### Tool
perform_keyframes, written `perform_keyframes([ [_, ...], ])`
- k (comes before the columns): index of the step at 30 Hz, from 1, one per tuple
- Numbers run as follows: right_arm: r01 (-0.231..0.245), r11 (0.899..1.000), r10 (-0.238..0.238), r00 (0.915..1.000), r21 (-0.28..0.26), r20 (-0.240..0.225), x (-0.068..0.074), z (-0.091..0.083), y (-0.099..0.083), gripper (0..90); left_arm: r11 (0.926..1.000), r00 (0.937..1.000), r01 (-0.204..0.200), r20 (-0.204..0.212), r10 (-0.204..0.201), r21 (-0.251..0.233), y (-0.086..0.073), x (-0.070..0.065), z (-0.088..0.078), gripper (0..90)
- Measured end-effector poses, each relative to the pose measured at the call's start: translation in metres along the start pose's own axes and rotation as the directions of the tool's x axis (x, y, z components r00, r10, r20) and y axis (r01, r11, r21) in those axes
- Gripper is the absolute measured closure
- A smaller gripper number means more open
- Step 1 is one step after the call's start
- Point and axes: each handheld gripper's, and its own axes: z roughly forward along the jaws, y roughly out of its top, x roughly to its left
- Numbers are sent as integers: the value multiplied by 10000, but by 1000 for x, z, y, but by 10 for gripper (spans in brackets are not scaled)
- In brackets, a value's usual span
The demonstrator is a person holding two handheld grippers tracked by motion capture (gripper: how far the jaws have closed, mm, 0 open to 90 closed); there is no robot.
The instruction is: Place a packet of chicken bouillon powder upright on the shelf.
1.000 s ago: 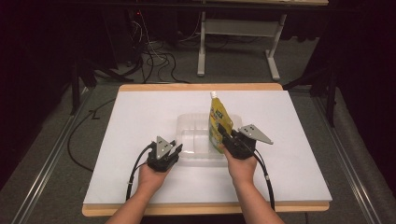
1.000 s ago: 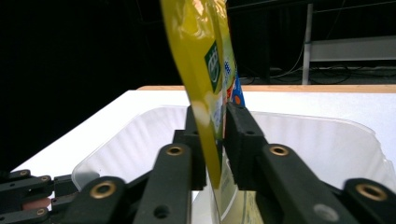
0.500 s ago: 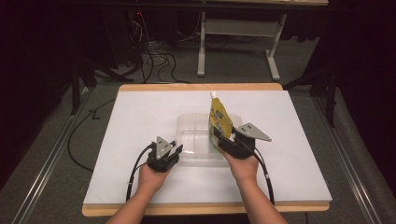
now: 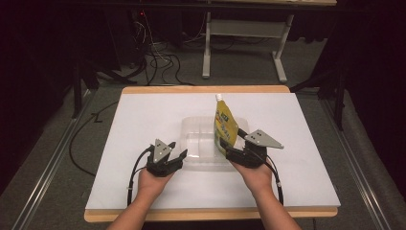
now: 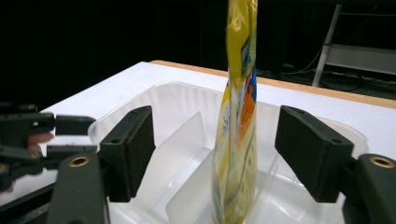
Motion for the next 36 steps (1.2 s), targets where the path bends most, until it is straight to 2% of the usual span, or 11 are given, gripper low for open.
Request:
perform_keyframes([
  [5,55,9999,-57,9997,-101,-225,-8,-22,-3,245,9997,9998,-215,43,215,-95,2,6,-16,422],
  [8,66,9999,-69,9997,-150,-233,-19,-37,-8,241,9998,9999,64,122,-61,-189,2,15,-26,407],
  [11,285,9996,-285,9996,-13,-29,-34,-51,-14,237,9994,9995,289,106,-287,-186,2,23,-34,394],
  [16,15,9994,-40,9971,336,760,-66,-74,-30,176,9971,9971,745,-113,-747,-159,-2,38,-44,379],
  [20,-149,9999,145,9868,17,1612,-91,-94,-55,159,9971,9962,750,-425,-754,-120,-9,45,-54,371],
  [23,-540,9978,458,9808,381,1897,-108,-100,-68,152,9967,9952,805,-559,-801,64,-17,48,-62,371],
  [26,-691,9974,643,9791,182,1929,-113,-104,-70,152,9955,9940,908,-634,-889,283,-21,49,-63,370],
  [28,-541,9985,510,9810,115,1873,-111,-103,-69,152,9954,9937,925,-658,-906,268,-21,48,-62,367],
  [32,-331,9989,270,9843,319,1747,-105,-98,-69,153,9977,9967,569,-596,-546,379,-21,43,-59,364],
  [36,-454,9985,389,9831,321,1789,-106,-95,-71,155,9976,9972,565,-512,-544,405,-21,45,-59,362],
])
